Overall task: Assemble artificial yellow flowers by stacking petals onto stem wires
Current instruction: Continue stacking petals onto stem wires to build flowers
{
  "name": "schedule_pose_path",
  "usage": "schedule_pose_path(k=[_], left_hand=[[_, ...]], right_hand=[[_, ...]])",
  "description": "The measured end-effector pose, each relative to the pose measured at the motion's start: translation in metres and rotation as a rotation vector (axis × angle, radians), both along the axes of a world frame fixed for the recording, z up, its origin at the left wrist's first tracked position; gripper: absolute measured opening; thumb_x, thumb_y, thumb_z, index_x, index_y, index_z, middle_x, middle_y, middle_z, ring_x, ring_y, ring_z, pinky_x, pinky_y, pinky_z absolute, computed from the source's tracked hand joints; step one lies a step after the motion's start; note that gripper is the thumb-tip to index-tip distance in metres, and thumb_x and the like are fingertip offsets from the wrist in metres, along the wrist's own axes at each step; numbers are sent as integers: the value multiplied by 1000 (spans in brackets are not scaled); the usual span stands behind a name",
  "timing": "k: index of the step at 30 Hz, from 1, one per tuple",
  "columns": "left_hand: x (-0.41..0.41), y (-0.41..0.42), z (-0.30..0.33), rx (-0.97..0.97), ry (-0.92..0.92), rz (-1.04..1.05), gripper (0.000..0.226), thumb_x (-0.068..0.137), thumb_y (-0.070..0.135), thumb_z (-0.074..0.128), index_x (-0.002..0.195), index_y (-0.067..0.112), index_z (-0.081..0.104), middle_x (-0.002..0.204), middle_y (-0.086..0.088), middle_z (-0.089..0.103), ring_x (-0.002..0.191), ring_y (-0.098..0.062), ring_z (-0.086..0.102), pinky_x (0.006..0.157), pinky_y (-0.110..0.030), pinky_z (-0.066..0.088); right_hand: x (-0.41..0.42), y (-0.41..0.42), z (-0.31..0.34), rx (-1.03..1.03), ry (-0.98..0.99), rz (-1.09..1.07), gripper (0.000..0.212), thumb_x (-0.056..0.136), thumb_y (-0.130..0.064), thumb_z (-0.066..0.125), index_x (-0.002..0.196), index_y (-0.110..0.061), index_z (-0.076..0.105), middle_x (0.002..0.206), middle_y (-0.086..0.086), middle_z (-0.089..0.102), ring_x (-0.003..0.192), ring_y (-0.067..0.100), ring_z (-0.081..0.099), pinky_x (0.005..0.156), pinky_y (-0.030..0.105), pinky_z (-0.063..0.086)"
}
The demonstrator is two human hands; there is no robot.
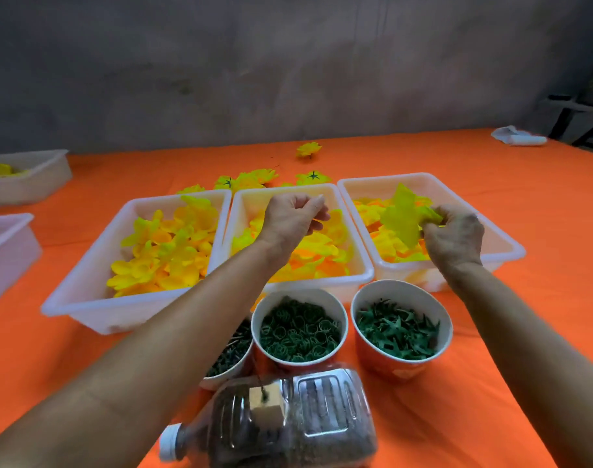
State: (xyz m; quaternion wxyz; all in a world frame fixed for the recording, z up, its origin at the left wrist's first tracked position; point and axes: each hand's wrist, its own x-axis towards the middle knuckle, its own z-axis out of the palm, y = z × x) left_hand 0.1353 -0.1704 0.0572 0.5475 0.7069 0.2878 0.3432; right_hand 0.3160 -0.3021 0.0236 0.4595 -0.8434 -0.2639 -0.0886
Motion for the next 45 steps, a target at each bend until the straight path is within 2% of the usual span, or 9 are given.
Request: schedule_pose_path(k=[4, 7, 10, 14, 19, 25, 28, 37, 45], left_hand=[[-34, 7, 1, 19, 16, 51, 26, 97, 17, 51, 74, 10, 62, 77, -5, 67, 63, -16, 58, 62, -24, 46], [-62, 9, 2, 42, 22, 98, 23, 96, 16, 53, 75, 9, 63, 77, -5, 67, 62, -15, 58, 59, -21, 46], [-93, 9, -1, 119, 60, 116, 17, 92, 12, 58, 78, 5, 65, 76, -7, 67, 60, -13, 58, 60, -21, 46], [-134, 7, -13, 298, 228, 105, 5, 83, 3, 68, 85, -1, 69, 78, -15, 68, 66, -19, 60, 66, -29, 50], [-167, 1, -31, 535, 574, 13, 8, 76, 9, 75, 83, 12, 74, 84, -7, 72, 68, -11, 58, 65, -23, 44], [-178, -4, -50, 622, 825, 10, 24, 75, 17, 77, 99, 15, 72, 99, -4, 71, 91, -19, 63, 80, -31, 49], [-176, -8, -57, 632, 883, 11, 27, 76, 23, 77, 103, 19, 71, 101, -3, 70, 96, -20, 62, 81, -33, 50], [-169, -17, -64, 598, 867, 65, 14, 77, 23, 75, 91, 19, 73, 97, -3, 68, 93, -20, 61, 68, -25, 39], [-179, -20, -58, 300, 501, 222, 2, 78, 10, 74, 78, 11, 74, 71, -6, 66, 64, -11, 59, 64, -25, 47]], right_hand=[[-7, -1, -6, -417, -83, 86, 31, 89, -10, 51, 117, -6, 64, 119, 26, 61, 110, 41, 55, 88, 41, 44], [-14, 0, -2, -546, 25, 223, 40, 94, -41, 50, 101, -8, 70, 113, 22, 64, 105, 37, 57, 87, 41, 44], [-23, -2, 8, -630, 15, 272, 55, 91, -55, 44, 66, -10, 61, 86, 20, 64, 83, 34, 55, 81, 41, 46], [-48, -5, 26, -488, -110, 311, 47, 94, -38, 50, 54, -15, 53, 62, 14, 53, 78, 37, 53, 68, 38, 37], [-93, 5, 37, -206, -184, 488, 25, 91, -22, 60, 93, -2, 74, 102, 19, 71, 100, 28, 65, 80, 31, 43], [-144, 17, 30, -94, -52, 747, 19, 90, -20, 62, 84, -6, 75, 91, 7, 73, 89, 14, 66, 81, 29, 47], [-159, 20, 21, -92, 7, 818, 18, 89, -20, 63, 78, -10, 74, 85, 1, 73, 80, 5, 63, 72, 15, 44], [-187, 22, 14, -112, 131, 959, 18, 90, -16, 63, 84, -3, 75, 77, 6, 71, 72, 12, 61, 67, 25, 45], [-193, 20, 7, -102, 222, 965, 14, 88, -14, 64, 85, -5, 74, 75, 8, 71, 71, 15, 64, 62, 19, 46]])
